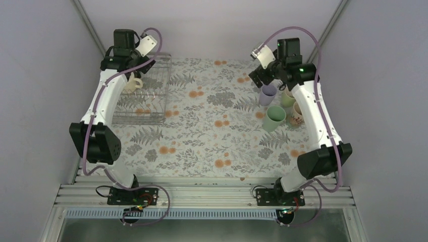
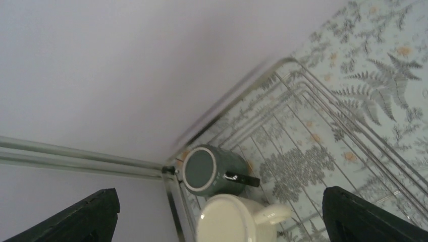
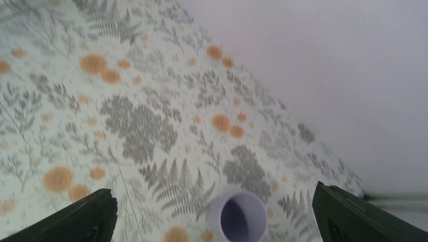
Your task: Unload the cups from the dish rack
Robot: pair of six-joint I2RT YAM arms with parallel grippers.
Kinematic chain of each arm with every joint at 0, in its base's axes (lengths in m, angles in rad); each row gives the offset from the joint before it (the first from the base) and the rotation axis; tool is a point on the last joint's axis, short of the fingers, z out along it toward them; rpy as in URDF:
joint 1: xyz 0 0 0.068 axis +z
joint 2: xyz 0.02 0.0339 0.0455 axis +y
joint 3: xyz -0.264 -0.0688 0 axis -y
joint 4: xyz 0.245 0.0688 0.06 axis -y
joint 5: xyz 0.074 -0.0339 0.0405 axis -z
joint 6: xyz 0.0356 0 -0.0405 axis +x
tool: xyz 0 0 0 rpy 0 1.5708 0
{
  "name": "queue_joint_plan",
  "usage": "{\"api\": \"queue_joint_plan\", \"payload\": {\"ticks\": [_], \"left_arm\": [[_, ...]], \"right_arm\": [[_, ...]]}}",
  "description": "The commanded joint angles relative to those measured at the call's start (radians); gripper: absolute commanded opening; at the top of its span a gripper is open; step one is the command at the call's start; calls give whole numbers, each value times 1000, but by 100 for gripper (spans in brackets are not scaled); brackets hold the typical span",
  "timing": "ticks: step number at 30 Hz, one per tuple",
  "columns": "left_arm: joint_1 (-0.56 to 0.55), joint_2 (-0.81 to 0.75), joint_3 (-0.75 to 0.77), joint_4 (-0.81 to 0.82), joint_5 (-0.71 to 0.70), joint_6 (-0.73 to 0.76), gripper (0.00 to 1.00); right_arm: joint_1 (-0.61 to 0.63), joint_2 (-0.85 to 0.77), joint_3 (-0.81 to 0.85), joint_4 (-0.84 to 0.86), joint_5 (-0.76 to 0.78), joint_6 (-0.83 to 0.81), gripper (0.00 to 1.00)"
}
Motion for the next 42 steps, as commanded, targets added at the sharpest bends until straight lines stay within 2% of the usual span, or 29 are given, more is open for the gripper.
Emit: {"api": "queue_joint_plan", "payload": {"ticks": [1, 5, 8, 10, 13, 18, 21, 28, 35, 42], "left_arm": [[24, 53, 63, -134, 73, 43, 100], [42, 32, -50, -88, 72, 227, 98], [105, 4, -137, -17, 155, 398, 98], [141, 29, -117, -27, 199, 469, 98], [178, 131, 17, -146, 229, 542, 98], [206, 333, 275, -374, 250, 620, 95], [207, 421, 365, -433, 275, 667, 94], [208, 441, 287, -340, 278, 797, 92], [215, 546, 370, -361, 253, 787, 89], [218, 627, 390, -365, 226, 781, 85]], "right_arm": [[59, 82, 76, 61, -50, 74, 100], [127, 151, 81, 50, -76, 35, 100], [172, 178, 54, 46, -84, 4, 100], [204, 204, 46, 13, -95, -20, 100], [245, 227, 29, -27, -119, -36, 100], [275, 226, -25, -3, -143, -38, 100], [278, 231, -38, 12, -127, -42, 100], [284, 240, -52, 7, -125, -51, 100], [285, 231, -99, 29, -117, -42, 100], [285, 214, -175, 89, -120, -32, 100]]}}
